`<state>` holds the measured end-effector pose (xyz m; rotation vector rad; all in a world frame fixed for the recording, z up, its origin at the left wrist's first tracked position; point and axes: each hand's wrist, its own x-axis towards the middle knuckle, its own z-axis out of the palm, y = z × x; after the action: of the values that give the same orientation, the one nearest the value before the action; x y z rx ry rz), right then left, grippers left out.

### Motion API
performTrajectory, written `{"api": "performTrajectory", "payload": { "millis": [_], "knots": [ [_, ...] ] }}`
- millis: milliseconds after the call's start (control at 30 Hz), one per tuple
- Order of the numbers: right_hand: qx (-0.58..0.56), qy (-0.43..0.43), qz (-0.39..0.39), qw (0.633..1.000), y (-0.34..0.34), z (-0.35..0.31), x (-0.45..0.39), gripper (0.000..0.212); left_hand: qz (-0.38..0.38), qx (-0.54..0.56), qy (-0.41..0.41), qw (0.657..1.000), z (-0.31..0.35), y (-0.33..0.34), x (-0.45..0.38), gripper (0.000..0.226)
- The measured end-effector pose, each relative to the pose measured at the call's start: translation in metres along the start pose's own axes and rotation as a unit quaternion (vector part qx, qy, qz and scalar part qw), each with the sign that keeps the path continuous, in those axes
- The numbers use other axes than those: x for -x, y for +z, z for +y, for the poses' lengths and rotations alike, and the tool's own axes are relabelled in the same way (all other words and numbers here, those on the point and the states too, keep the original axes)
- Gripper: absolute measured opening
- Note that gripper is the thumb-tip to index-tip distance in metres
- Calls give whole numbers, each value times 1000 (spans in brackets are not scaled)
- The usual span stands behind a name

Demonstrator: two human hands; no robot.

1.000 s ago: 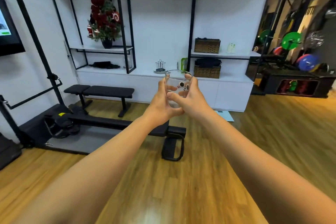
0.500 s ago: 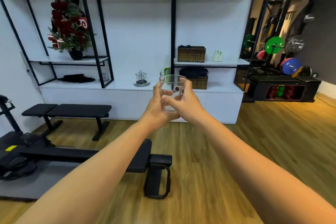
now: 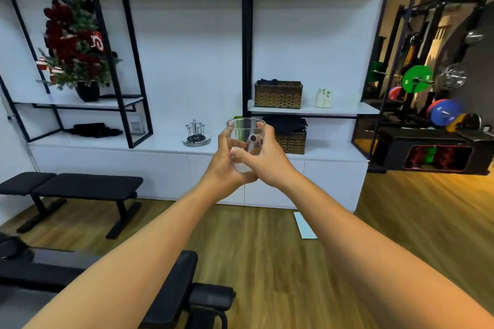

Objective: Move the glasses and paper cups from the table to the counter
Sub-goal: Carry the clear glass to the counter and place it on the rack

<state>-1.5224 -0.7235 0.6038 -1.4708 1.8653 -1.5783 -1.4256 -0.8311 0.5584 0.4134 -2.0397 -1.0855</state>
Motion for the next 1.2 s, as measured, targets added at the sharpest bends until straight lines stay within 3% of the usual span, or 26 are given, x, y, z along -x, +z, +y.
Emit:
{"api": "performTrajectory", "payload": {
  "millis": [300, 567, 833, 1067, 1200],
  "knots": [
    [4, -8, -33, 999, -58, 83, -165, 93, 45, -4, -8, 999, -60, 54, -162, 119],
    [-15, 5, -62, 998, -52, 167, -291, 100, 57, -48, -9, 997, -152, 69, -271, 118],
    [-9, 9, -131, 991, -23, 243, -469, 104, 86, -52, -33, 994, -260, 42, -419, 109],
    [-10, -7, -150, 989, 21, 302, -596, 97, 132, -65, -95, 984, -335, 11, -509, 99],
    [-45, 1, -168, 985, 55, 339, -656, 73, 143, -42, -125, 981, -386, -12, -544, 104]
  ]
}}
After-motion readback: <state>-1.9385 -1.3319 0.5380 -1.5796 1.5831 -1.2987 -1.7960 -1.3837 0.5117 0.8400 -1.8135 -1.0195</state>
